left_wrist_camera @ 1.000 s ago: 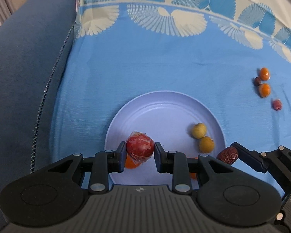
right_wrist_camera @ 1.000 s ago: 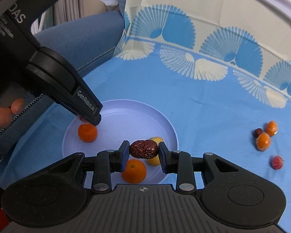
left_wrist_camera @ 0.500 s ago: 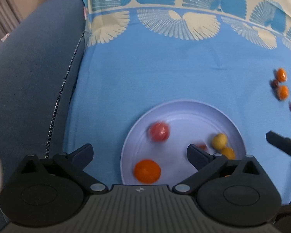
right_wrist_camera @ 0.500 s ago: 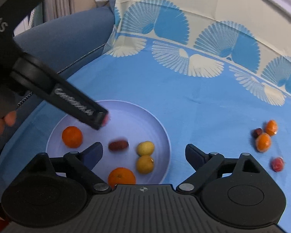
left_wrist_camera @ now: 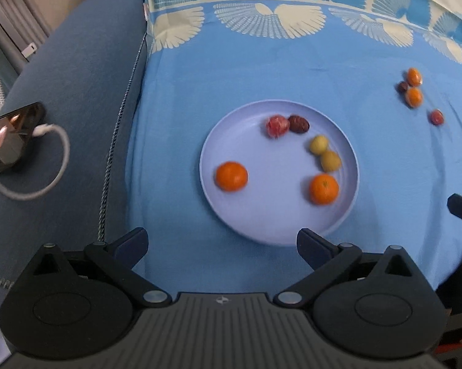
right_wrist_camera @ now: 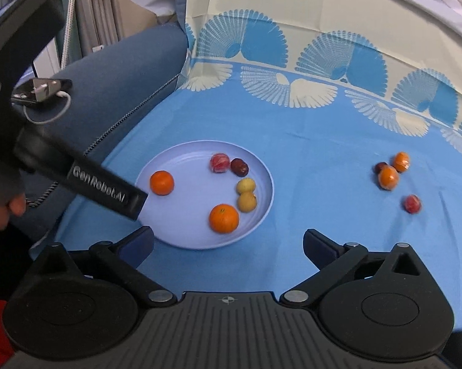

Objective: Organize fruits
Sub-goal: 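Lift both open tools from the plate and move them toward the fruit cluster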

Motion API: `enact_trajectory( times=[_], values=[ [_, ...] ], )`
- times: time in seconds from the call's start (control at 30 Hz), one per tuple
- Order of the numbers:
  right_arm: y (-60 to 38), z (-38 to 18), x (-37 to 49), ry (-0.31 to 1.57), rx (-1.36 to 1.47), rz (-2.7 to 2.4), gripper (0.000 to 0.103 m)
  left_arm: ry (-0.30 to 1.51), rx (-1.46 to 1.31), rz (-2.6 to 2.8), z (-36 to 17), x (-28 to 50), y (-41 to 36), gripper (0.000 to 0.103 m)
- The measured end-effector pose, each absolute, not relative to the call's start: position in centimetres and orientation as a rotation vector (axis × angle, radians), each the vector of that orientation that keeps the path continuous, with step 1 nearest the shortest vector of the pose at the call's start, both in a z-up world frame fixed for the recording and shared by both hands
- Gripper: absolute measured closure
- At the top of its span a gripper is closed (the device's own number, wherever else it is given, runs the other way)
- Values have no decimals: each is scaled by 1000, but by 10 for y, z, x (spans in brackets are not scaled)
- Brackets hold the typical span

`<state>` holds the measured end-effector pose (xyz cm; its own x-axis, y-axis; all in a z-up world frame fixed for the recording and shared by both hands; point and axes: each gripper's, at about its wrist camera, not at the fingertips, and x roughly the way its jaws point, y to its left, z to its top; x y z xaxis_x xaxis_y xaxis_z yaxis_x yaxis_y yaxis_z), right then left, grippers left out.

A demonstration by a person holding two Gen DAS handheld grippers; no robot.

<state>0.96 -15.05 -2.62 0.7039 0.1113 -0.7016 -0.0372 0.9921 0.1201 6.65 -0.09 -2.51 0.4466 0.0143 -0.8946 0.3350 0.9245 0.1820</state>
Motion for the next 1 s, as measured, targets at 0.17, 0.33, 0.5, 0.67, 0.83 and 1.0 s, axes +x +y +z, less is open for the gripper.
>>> enact_trajectory(
  times=[0.17, 0.33, 0.5, 0.67, 0.83, 1.0],
  values=[
    [-149, -10, -21, 733, 92, 67, 1, 1080, 324, -178, -14, 38, 9, 0],
    [-151, 2, -39, 686, 84, 59, 1, 1063, 321, -174, -7, 14, 12, 0],
    [-150, 8, -51, 664, 74, 51, 1, 1031, 326, -181, 2, 0, 9, 0],
    [-150, 12, -55, 646, 75, 41, 1, 1002, 339, -185, 9, -5, 7, 0],
    [-149, 14, -57, 639, 71, 39, 1, 995, 337, -183, 12, -6, 7, 0],
    [-148, 14, -58, 636, 67, 40, 1, 994, 338, -181, 13, -7, 7, 0]
  ],
)
